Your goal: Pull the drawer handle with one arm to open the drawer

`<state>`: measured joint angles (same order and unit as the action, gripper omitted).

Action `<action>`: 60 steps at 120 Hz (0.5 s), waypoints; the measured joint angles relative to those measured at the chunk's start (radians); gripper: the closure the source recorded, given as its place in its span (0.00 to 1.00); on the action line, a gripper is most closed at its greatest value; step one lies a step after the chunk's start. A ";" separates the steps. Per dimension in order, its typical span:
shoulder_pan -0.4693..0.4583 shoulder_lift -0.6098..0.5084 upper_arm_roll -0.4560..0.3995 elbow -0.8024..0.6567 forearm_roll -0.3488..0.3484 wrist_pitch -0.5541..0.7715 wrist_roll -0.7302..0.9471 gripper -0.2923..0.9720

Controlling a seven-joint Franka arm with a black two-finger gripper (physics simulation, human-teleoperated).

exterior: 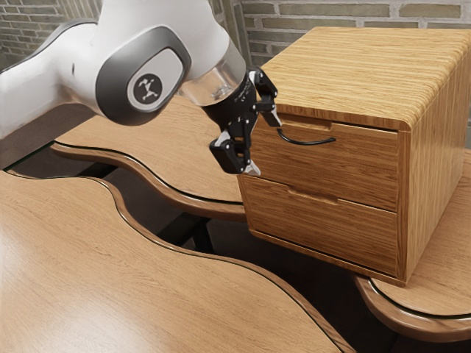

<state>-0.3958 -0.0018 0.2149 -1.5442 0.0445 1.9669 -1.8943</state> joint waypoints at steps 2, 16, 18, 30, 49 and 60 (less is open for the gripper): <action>-0.001 0.003 0.000 0.000 0.001 0.004 -0.004 0.23; -0.010 0.008 0.001 0.001 0.013 0.024 -0.028 0.23; -0.011 0.008 0.001 0.001 0.014 0.026 -0.031 0.23; -0.019 0.012 0.001 -0.002 0.020 0.036 -0.048 0.23; -0.028 0.025 0.001 -0.005 0.032 0.058 -0.070 0.23; -0.032 0.027 0.001 -0.005 0.035 0.066 -0.081 0.23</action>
<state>-0.4273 0.0248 0.2159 -1.5497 0.0791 2.0333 -1.9752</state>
